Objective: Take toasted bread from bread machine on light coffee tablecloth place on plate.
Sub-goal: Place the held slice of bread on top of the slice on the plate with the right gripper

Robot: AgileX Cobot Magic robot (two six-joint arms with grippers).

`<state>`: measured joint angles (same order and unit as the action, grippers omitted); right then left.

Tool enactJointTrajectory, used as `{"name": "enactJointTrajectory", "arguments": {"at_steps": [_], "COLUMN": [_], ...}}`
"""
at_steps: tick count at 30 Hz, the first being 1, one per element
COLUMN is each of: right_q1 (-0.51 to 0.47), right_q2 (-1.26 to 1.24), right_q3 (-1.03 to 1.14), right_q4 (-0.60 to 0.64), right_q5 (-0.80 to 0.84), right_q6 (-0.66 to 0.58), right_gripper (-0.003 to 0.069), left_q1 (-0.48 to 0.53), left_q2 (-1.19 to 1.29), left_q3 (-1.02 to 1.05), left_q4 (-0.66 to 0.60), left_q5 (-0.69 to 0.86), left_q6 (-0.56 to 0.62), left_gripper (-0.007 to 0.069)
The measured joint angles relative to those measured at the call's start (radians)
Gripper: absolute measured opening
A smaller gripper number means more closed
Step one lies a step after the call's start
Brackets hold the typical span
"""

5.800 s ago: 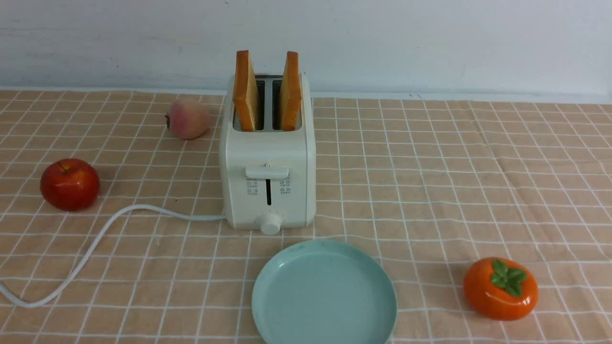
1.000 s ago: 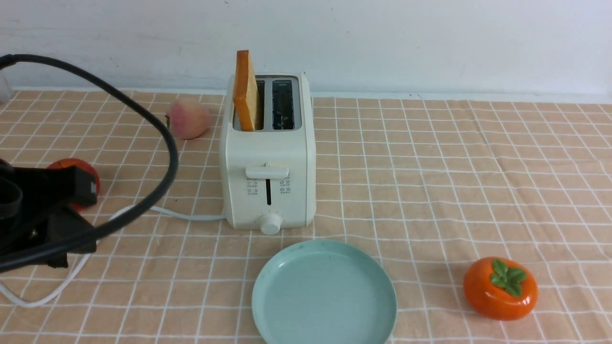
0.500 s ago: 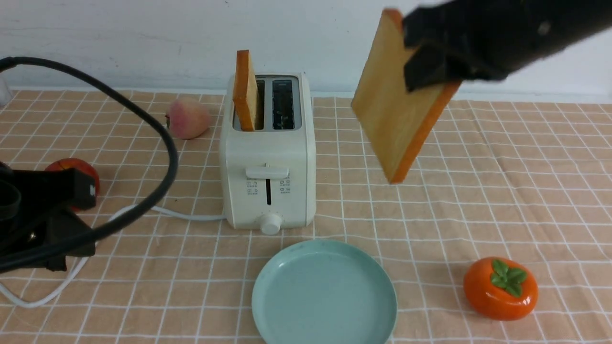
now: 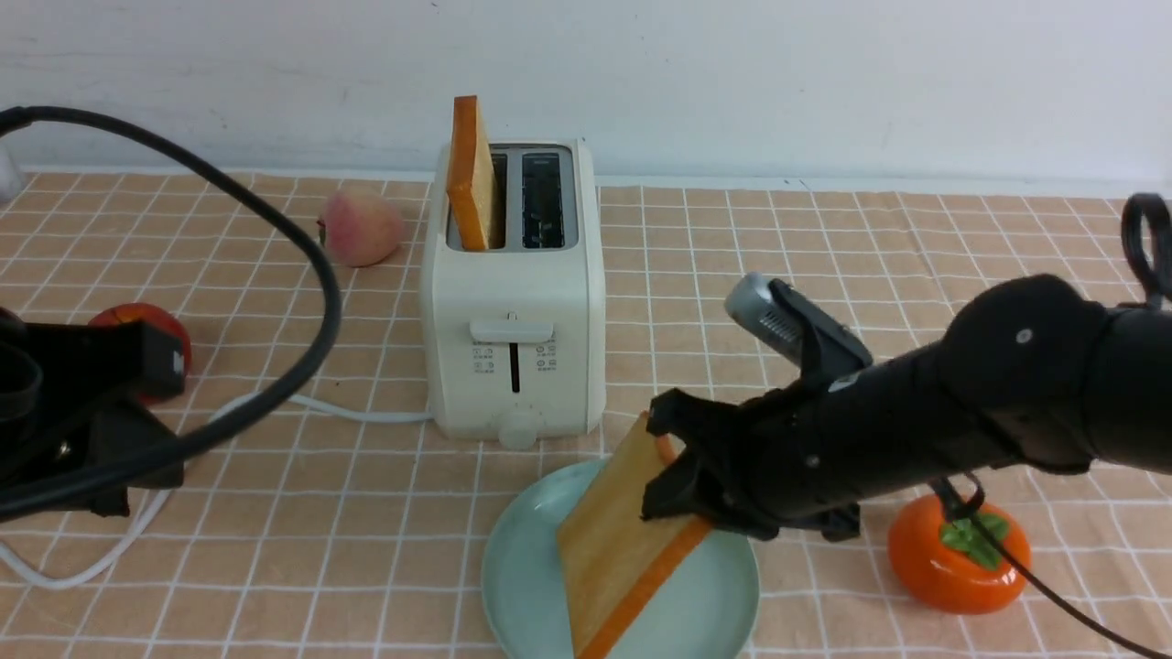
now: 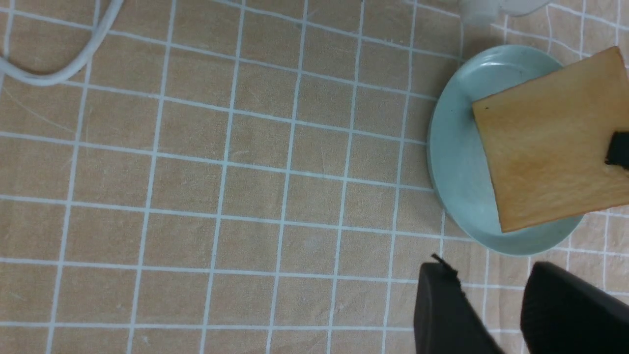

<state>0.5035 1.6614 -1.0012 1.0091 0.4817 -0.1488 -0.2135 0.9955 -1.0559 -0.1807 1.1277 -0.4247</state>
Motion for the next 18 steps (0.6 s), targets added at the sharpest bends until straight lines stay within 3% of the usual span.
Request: {"name": "enactJointTrajectory", "arguments": {"at_steps": [3,7,10,14,18], "right_q1": [0.0,0.0,0.0,-0.006,-0.047], "right_q2": [0.025,0.028,0.022,-0.035,-0.114], "right_q3": [0.0,0.001,0.001,-0.007,-0.095], "right_q4": [0.084,0.106,0.066,-0.097,-0.341], "right_q5": [-0.01,-0.023,-0.036,0.029,0.29], "right_q6": [-0.124,-0.262,-0.378,-0.523,-0.525], "right_gripper": [0.0125,0.0238,0.0424,0.0615,0.0674], "left_q1": [0.0,0.0,0.0,0.0,0.0], "left_q2": [0.0,0.0,0.0,0.0,0.0], "left_q3": [0.0,0.0,0.0,0.0,0.0], "left_q4": [0.0,0.0,0.0,-0.001,-0.008], "left_q5": [0.0,0.0,-0.001,-0.017,-0.122], "left_q6": [0.0,0.0,0.0,0.0,0.0], "left_gripper": [0.0238,0.0238,0.0238,0.0238,0.0238]}}
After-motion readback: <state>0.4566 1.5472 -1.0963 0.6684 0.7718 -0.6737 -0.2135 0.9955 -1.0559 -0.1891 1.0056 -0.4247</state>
